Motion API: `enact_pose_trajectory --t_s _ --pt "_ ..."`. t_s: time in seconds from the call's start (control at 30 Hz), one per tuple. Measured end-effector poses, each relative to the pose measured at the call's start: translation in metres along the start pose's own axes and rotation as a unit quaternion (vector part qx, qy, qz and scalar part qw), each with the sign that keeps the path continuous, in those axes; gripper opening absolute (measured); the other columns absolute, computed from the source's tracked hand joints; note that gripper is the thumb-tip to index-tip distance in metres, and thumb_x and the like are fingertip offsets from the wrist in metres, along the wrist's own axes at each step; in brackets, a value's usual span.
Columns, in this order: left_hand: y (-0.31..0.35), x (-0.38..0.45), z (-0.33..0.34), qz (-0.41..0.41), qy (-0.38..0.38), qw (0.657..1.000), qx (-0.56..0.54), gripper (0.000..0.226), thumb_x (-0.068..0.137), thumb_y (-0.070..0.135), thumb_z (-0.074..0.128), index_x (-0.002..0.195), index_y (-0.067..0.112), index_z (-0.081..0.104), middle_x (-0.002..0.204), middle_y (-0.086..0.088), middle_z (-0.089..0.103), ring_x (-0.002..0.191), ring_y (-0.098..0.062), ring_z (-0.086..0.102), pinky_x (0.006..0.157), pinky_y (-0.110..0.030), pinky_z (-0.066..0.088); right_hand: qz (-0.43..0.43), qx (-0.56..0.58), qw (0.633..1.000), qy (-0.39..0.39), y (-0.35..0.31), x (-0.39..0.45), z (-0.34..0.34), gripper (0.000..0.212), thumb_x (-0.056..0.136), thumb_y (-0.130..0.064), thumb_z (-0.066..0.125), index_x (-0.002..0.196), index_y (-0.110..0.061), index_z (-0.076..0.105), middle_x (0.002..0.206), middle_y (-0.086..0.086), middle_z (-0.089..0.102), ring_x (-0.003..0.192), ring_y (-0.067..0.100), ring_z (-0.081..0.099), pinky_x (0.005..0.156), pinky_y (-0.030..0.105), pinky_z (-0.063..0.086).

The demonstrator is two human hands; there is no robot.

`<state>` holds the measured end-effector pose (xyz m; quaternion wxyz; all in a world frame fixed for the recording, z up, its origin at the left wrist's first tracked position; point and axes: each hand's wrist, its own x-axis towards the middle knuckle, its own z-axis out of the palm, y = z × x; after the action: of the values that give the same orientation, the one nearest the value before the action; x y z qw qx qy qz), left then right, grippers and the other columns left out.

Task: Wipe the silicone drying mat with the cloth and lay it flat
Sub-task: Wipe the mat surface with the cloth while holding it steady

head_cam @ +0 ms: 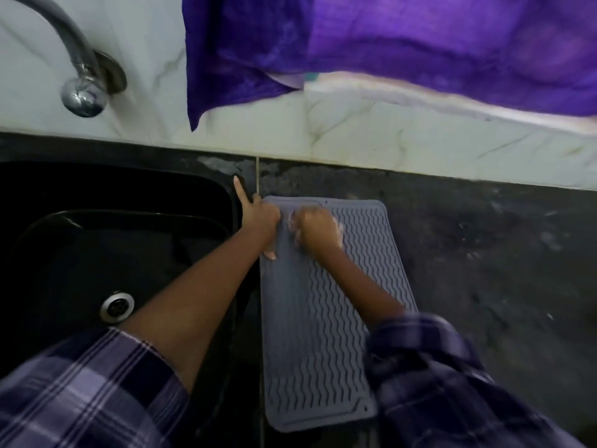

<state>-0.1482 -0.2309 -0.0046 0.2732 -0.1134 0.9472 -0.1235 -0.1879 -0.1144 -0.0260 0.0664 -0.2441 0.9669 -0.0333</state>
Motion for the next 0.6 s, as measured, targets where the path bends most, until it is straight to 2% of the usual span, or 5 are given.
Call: enact_pose_trajectory --t_s 0.17,0.23,0.33,0.47,0.6 --pt "-0.004 -0.010 -0.002 0.005 0.011 1.000 -0.019 0.096 0.060 0.066 0.077 0.141 0.027 0.046 0.152 -0.006 0.040 0.149 -0.032 0.017 0.102 -0.081 -0.009 -0.082 0.019 0.985 -0.152 0.027 -0.070 -0.014 0.024 0.087 -0.020 0.062 0.110 -0.014 0.068 0.117 0.010 0.066 0.111 0.027 0.060 0.097 0.040 0.050" --pt "0.000 -0.009 -0.001 0.001 0.017 1.000 -0.024 0.092 0.060 0.064 0.079 0.140 0.028 0.048 0.154 -0.005 0.037 0.150 -0.032 0.015 0.102 -0.081 -0.008 -0.053 0.019 0.990 -0.127 0.022 -0.024 -0.034 0.020 0.089 -0.021 0.061 0.102 -0.009 0.071 0.105 0.013 0.071 0.100 0.028 0.066 0.092 0.041 0.054" --pt "0.003 -0.003 0.000 -0.008 -0.005 1.000 -0.022 0.084 0.061 0.064 0.079 0.134 0.031 0.054 0.155 -0.002 0.037 0.151 -0.031 0.011 0.102 -0.081 -0.009 -0.030 0.020 0.997 -0.062 0.004 0.034 -0.036 0.025 0.090 -0.011 0.058 0.112 -0.009 0.067 0.114 0.016 0.068 0.106 0.034 0.063 0.094 0.043 0.053" --pt "0.004 0.001 0.000 -0.015 -0.020 1.000 -0.003 0.085 0.059 0.068 0.077 0.133 0.033 0.054 0.152 0.000 0.041 0.150 -0.030 0.012 0.100 -0.082 -0.010 -0.005 -0.003 1.000 -0.007 -0.007 0.007 -0.002 0.021 0.083 -0.017 0.065 0.105 -0.017 0.067 0.115 0.011 0.066 0.107 0.032 0.060 0.094 0.046 0.051" --pt "0.000 -0.003 0.000 -0.006 -0.002 0.999 -0.031 0.082 0.060 0.064 0.079 0.131 0.030 0.055 0.148 -0.004 0.046 0.149 -0.032 0.016 0.099 -0.082 -0.009 -0.070 -0.024 0.990 -0.121 0.012 -0.097 0.013 0.022 0.087 -0.025 0.062 0.109 -0.022 0.064 0.116 0.005 0.064 0.097 0.021 0.060 0.086 0.034 0.049"
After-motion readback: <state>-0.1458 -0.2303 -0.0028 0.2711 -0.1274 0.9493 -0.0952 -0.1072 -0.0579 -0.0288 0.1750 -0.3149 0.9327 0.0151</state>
